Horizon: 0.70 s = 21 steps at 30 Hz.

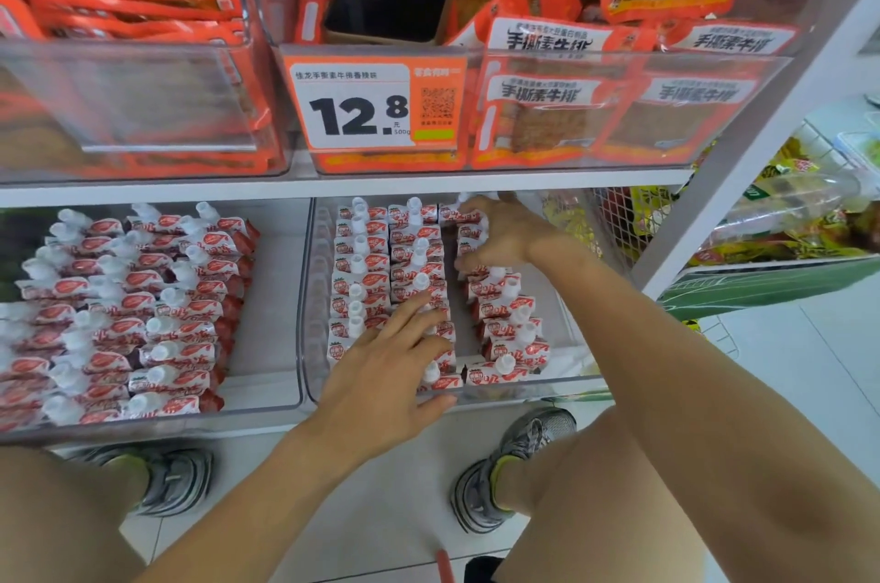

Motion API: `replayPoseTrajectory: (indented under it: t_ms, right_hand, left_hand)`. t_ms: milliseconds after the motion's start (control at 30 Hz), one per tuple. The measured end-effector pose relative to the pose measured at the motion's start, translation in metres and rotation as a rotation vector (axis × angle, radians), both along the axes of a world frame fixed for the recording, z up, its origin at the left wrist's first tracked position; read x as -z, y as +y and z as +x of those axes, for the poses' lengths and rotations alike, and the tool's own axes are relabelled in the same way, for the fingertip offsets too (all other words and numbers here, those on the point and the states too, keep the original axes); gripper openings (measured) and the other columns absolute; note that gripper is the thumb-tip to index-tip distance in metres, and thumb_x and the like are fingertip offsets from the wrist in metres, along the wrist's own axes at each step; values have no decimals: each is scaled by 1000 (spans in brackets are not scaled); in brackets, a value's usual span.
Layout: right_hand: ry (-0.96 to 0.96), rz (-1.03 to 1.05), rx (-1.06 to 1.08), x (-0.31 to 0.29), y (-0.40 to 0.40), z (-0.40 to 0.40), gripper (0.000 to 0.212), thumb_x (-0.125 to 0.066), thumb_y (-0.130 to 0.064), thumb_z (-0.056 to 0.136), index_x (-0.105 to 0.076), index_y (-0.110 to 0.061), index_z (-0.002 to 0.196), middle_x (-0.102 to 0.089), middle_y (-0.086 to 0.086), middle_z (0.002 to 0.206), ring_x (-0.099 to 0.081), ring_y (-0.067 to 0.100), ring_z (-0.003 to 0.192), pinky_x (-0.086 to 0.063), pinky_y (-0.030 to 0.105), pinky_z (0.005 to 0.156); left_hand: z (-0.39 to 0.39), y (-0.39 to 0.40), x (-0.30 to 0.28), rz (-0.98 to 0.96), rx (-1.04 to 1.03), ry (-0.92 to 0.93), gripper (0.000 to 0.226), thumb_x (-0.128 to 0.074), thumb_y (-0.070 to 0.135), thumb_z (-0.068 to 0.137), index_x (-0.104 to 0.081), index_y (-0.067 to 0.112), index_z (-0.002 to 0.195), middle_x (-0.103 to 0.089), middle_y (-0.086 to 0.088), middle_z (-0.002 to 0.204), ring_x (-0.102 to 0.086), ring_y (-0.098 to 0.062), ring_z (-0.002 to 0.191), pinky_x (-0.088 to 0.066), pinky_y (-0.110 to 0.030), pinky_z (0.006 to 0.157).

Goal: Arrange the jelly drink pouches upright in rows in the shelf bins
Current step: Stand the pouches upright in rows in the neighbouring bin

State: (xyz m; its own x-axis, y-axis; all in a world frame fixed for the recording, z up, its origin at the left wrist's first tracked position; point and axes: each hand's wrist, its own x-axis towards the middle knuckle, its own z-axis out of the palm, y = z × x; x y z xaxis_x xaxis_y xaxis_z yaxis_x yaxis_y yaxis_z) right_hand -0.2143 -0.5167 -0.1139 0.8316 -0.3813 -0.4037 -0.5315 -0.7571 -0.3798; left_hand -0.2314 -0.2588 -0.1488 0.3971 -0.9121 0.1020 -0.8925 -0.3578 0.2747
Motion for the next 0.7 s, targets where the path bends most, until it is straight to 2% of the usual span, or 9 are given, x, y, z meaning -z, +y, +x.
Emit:
replayPoseTrajectory:
  t_ms: [67,133,267,400,467,567,633,700]
  right_hand:
    - [-40,1,-13,-3,2,9,84,-84,-34,70,-38,-35,141,-30,5,149,-53,23,115,-46,24,79]
    - [-76,-8,-56,-1,8,17,80,-82,-26,72,-39,-31,140,-41,3,142,-54,17,103,-44,21,70]
    - [-58,-117,-83,9,15,24,81,-76,-29,78,-33,-32,146,-40,7,146,-51,27,123,-48,31,95]
    - [-138,-207,-32,14,11,21,67,-75,-40,76,-51,-21,137,-62,9,123,-60,27,113,-49,33,94]
    - [-134,-231,-3,16,5,18,68,-74,-44,76,-52,-20,135,-59,9,128,-58,29,114,-50,34,96]
    - [-26,-245,5,13,-5,13,78,-68,-55,78,-41,-23,144,-45,11,145,-48,32,128,-45,40,104]
    - [45,-177,-21,5,-8,7,89,-62,-66,78,-26,-31,151,-28,7,157,-29,33,143,-35,44,113]
    - [20,-170,-32,-6,-1,-9,98,-62,-70,77,-14,-32,154,-18,9,161,-11,36,149,-26,50,117]
  left_hand:
    - [0,0,0,-7,0,3,54,-58,62,78,-59,29,121,-43,10,144,-20,-12,145,-50,-36,94]
    - [0,0,0,-9,-2,6,54,-58,62,77,-59,30,121,-43,11,144,-19,-11,145,-49,-35,95]
    - [-1,-1,0,-10,-6,4,55,-58,62,77,-58,30,122,-43,12,144,-20,-11,145,-48,-35,96]
    - [-1,0,-1,-18,-5,6,55,-60,61,76,-59,29,121,-44,11,143,-22,-11,144,-48,-35,96]
    - [-1,1,-2,-15,-6,2,56,-59,62,77,-59,29,122,-44,12,143,-20,-11,145,-47,-35,96]
    - [-2,1,-3,-8,-11,0,55,-59,62,77,-59,30,122,-43,12,143,-19,-10,145,-47,-35,97]
    - [-2,1,-3,-2,-6,12,55,-58,62,78,-59,29,122,-43,12,144,-18,-10,145,-48,-36,97]
    - [-1,1,-2,-4,-3,23,54,-57,61,78,-60,28,121,-42,12,144,-17,-10,146,-49,-36,96]
